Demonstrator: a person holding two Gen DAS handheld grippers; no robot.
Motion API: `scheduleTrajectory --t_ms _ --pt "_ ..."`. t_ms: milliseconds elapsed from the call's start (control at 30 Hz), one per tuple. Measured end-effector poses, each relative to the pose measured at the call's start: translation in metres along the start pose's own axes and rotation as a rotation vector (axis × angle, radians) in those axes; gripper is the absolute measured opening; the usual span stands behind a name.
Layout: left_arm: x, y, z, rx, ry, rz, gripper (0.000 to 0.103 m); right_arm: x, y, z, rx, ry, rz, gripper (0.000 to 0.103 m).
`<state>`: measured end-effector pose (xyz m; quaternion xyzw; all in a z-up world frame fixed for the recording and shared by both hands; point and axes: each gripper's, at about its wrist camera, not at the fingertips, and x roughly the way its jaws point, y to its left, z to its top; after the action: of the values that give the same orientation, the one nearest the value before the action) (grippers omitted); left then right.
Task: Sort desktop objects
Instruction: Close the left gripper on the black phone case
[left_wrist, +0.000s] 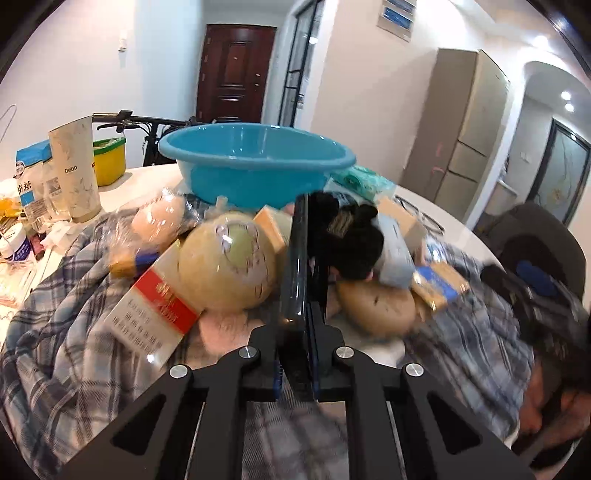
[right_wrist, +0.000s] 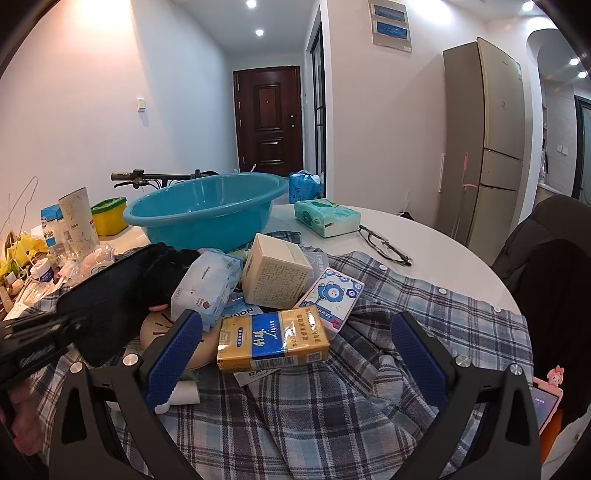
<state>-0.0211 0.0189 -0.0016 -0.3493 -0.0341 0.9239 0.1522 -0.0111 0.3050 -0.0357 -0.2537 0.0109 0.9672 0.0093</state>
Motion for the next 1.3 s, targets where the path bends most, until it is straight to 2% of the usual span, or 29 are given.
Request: scheduleTrajectory --t_ms 167,367,433,533,567,633,800,1133,1300 --pt "-0.016 0.004 -0.011 0.017 -0.001 -0.013 0.012 0.003 -0.003 0.000 0.022 0.011 0.005 0.102" --pt "-0.002 0.001 0.000 0.002 -0.032 0.039 0.013 0.001 0.009 -0.002 -0.018 0.014 0.020 0.102" --pt "0.005 0.000 0.003 -0.004 -0.033 0.056 0.027 0.000 0.009 -0.002 -0.025 0.008 0.008 0.102" --pt "0.011 -0.002 0.006 -0.015 -0.040 0.074 0.029 0.002 0.004 -0.002 -0.008 0.013 0.005 0.102" --pt "0.013 -0.002 0.007 -0.012 -0.037 0.087 0.027 0.003 0.002 -0.002 -0.003 0.015 0.005 0.102" --pt "0.016 -0.002 0.007 -0.007 -0.034 0.105 0.010 0.005 0.000 -0.003 0.003 0.021 0.001 0.102" --pt "0.016 0.003 0.005 -0.031 -0.028 0.092 0.004 0.009 0.001 -0.004 0.004 0.032 0.007 0.102" --pt "-0.010 -0.004 0.001 0.039 -0.145 0.140 0.004 0.010 0.008 -0.005 -0.009 0.039 0.016 0.102" --pt "-0.024 -0.001 0.002 0.003 -0.202 0.131 0.003 0.014 0.007 -0.007 -0.006 0.055 0.010 0.102"
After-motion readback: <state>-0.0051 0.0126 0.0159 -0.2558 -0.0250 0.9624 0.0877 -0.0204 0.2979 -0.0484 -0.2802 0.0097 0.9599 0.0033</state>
